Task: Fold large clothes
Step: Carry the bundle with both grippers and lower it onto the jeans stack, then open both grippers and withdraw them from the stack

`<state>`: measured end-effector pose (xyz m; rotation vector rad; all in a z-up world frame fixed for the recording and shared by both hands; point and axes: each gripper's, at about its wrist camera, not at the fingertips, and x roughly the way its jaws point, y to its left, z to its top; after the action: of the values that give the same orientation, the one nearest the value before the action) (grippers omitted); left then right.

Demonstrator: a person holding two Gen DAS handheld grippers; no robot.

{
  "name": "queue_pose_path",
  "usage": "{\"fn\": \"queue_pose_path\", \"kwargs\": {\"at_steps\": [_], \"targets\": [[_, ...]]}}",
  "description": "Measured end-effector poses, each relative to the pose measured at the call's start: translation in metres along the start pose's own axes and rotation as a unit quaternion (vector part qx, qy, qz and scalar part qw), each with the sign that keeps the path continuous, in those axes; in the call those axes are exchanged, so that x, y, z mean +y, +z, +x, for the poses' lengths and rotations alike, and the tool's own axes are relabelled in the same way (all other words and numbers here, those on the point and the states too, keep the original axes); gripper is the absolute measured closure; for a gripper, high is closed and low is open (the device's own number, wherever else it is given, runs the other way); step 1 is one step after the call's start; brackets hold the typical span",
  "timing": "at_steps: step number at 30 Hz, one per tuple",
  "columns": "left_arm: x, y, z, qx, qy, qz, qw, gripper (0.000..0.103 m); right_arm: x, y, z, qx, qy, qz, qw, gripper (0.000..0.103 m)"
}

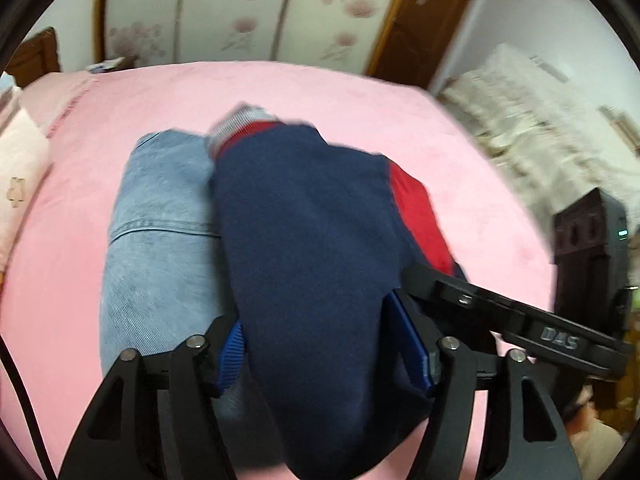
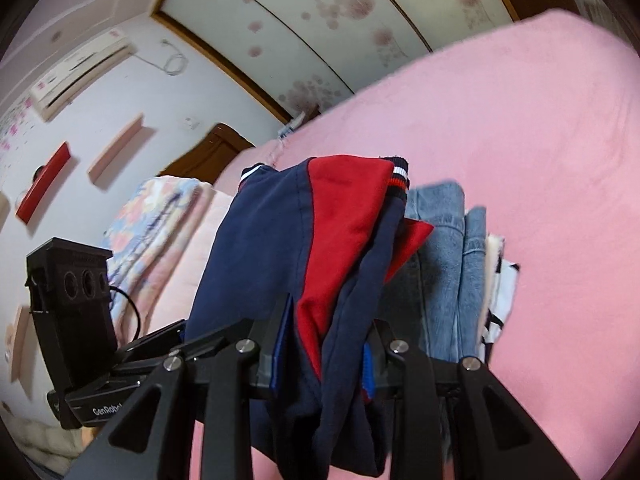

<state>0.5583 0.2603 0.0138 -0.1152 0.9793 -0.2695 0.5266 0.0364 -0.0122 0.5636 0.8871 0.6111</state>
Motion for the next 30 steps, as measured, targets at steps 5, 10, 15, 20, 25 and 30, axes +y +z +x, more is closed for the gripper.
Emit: {"fn": "queue_pose_path", "kwargs": {"at_steps": [5,10,15,20,25,30], "targets": [[0.02,-0.016,0.026,-0.019,0.045,-0.018,0.9987,0.016,-0.026,-0.01,0.042,0.038,-0.04,0.012,0.998,0.065],[0.016,-0.024,0.021,-0.019,0.053,-0.011,0.9984,0.015,-0.021,-0.009,0.027,0.026,-0.058,-0.022,0.998,0.057],[-0.004,-0.026,0.012,0.001,0.084,-0.001,0.9965,0.015,-0.006,-0.003,0.014,0.027,-0.088,-0.051,0.994,0.057],[-0.011,-0.037,-0.001,0.016,0.118,0.002,0.9929,0.015,0.016,-0.001,0.002,0.026,-0.12,-0.077,0.989,0.057],[-0.018,-0.046,-0.027,0.001,0.125,-0.007,0.9921,0.015,0.028,-0.007,-0.011,0.031,-0.144,-0.084,0.986,0.057],[-0.032,-0.053,-0.057,-0.009,0.137,-0.02,0.9903,0.015,0.044,-0.014,-0.027,0.035,-0.165,-0.104,0.98,0.057]]}}
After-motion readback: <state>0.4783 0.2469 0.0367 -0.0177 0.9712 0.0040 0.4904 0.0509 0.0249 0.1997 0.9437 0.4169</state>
